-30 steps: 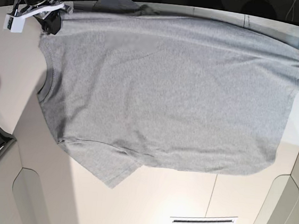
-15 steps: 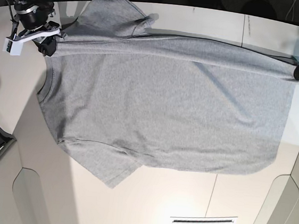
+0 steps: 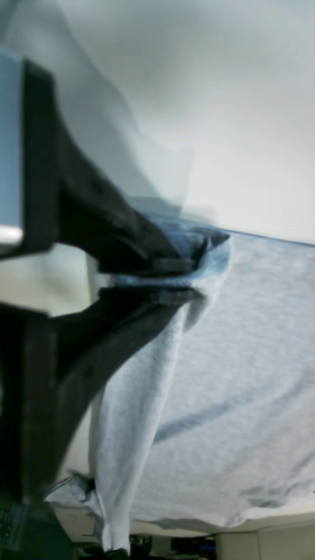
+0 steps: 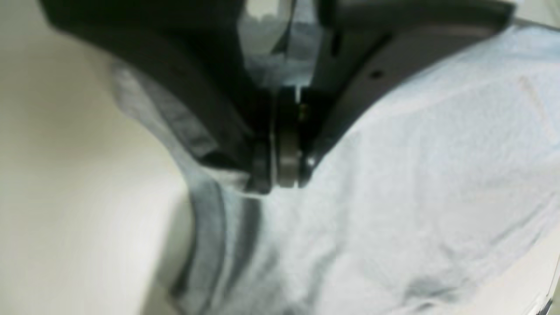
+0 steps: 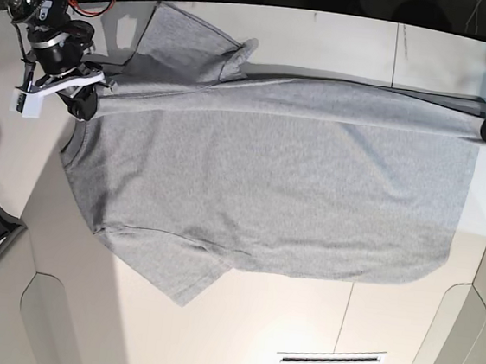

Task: Fold the T-shirt properly
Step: 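Lift the shirt with both grippers and drag it toward the robot, then swing the right gripper with its shirt corner across the sleeve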

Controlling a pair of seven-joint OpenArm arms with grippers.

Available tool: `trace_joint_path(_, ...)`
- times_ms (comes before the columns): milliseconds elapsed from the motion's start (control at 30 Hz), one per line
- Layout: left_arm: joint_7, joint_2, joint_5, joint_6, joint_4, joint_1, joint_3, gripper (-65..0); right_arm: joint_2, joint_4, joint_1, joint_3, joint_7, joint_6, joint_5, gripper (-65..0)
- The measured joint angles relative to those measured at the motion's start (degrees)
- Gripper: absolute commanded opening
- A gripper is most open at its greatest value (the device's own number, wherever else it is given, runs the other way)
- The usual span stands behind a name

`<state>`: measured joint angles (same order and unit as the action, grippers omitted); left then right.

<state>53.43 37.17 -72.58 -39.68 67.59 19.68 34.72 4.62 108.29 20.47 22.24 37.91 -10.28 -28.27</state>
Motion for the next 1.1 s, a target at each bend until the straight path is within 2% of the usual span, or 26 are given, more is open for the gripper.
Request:
trace_joint_path(200,-0.20,0.00,0.13,0.00,0.00,-0.02,0.00,-65.0,0.07,-0.98,-1.81,-4.81,-0.63,-0.02,6.08,-65.0)
trace_joint_path(367,-0.33,0.00,2.05,0.00,0.00,-0.35,0.00,-65.0,0.13,-4.63,-4.15,-5.22,-2.12,1.55,7.69,-65.0)
trace_joint_path(833,-1.86,0.00,2.03,0.00,0.00,-0.50,0.00,-65.0,0.11,-8.46,-5.25,-5.22,-3.21,1.73,8.44,-65.0)
trace_joint_path(933,-1.86,0.00,2.03,0.00,0.00,-0.48,0.00,-65.0,0.13,-8.46,-5.27,-5.22,-3.23,1.70,9.57,-60.7)
trace_joint_path(1100,-1.86,0.00,0.81,0.00,0.00,-0.50,0.00,-65.0,0.72,-8.46,-5.27,-5.27,-3.61,1.66,9.66,-60.7)
